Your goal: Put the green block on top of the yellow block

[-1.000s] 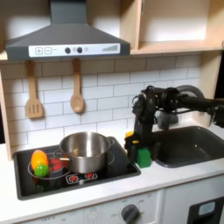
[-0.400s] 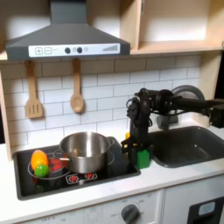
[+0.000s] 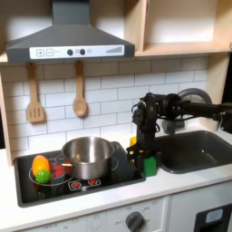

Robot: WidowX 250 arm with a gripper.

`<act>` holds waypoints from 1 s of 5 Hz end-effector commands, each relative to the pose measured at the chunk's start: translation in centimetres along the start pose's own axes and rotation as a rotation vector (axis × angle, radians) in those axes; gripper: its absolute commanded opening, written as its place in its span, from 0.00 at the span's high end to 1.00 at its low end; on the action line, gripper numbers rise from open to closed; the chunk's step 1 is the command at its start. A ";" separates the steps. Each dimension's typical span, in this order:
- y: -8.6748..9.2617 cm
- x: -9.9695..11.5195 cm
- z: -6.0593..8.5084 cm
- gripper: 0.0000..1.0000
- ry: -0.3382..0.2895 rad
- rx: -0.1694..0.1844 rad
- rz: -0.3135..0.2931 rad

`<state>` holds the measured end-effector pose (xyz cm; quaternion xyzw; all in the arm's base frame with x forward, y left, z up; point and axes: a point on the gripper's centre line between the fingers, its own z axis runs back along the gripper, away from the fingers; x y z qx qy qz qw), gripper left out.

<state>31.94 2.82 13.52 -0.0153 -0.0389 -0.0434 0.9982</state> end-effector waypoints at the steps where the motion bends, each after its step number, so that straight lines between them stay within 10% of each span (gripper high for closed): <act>1: 0.1 0.8 1.2 1.00 -0.038 -0.018 -0.036; 5: 0.0 2.3 2.9 1.00 -0.099 -0.083 -0.052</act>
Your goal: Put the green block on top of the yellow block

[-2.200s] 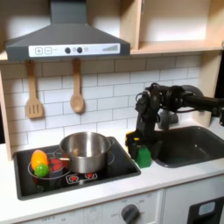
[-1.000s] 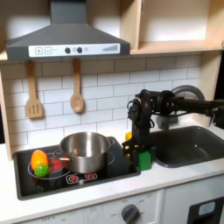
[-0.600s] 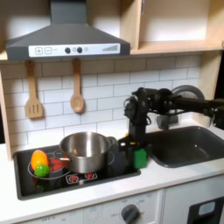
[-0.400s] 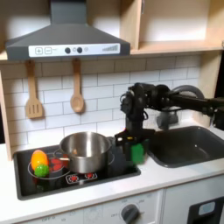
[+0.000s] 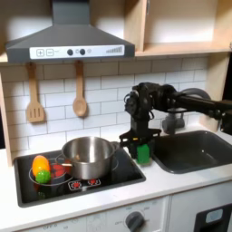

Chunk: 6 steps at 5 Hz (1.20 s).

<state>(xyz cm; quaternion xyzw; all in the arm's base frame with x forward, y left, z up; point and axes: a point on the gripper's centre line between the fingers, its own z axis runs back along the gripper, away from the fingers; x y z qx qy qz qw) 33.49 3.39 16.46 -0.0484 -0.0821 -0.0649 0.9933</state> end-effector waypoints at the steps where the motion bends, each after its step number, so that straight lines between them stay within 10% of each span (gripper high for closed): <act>1: -1.0 2.1 0.8 1.00 -0.055 -0.032 -0.017; 3: -1.4 4.1 2.3 1.00 -0.133 -0.040 -0.016; 6: -1.8 5.8 -0.7 1.00 -0.133 -0.017 -0.050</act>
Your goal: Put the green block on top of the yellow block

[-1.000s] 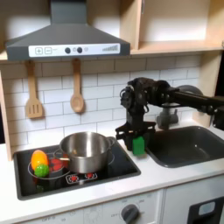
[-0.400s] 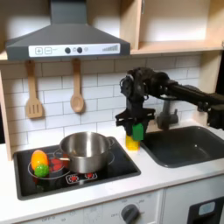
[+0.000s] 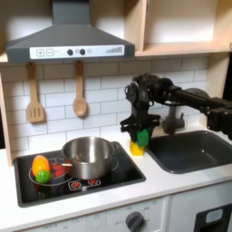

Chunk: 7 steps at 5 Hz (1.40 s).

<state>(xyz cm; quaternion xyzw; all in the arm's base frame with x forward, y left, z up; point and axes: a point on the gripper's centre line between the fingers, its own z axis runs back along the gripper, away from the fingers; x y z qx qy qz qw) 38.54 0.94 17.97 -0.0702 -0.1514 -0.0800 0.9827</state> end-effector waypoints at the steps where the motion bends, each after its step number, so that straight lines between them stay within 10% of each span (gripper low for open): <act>1: 0.2 0.6 -1.0 1.00 -0.010 0.027 -0.018; 7: -0.6 3.1 0.9 1.00 -0.080 0.015 0.003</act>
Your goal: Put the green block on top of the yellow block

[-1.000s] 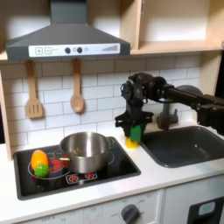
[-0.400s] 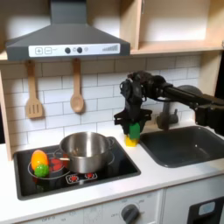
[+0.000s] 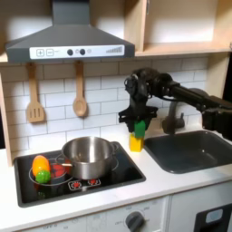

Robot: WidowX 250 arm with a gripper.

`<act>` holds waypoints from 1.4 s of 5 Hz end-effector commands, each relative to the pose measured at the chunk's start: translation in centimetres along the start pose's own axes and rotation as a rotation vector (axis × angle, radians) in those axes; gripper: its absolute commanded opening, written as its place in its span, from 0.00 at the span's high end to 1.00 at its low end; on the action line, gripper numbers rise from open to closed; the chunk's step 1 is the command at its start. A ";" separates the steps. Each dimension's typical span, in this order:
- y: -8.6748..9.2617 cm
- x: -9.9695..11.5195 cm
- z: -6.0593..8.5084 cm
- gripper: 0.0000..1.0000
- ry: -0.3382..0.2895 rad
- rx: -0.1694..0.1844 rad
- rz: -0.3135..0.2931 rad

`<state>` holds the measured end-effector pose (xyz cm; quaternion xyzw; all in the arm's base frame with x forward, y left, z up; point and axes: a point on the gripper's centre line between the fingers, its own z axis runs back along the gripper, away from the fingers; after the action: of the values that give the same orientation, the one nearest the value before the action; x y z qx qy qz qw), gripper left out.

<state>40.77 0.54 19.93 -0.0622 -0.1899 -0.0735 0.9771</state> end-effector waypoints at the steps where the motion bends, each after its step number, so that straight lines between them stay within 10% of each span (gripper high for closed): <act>1: -0.9 0.4 -0.8 1.00 0.007 -0.012 -0.009; 7: 0.1 1.1 -2.5 1.00 0.026 0.013 0.003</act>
<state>42.60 0.18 18.06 -0.0550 -0.1760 -0.0705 0.9803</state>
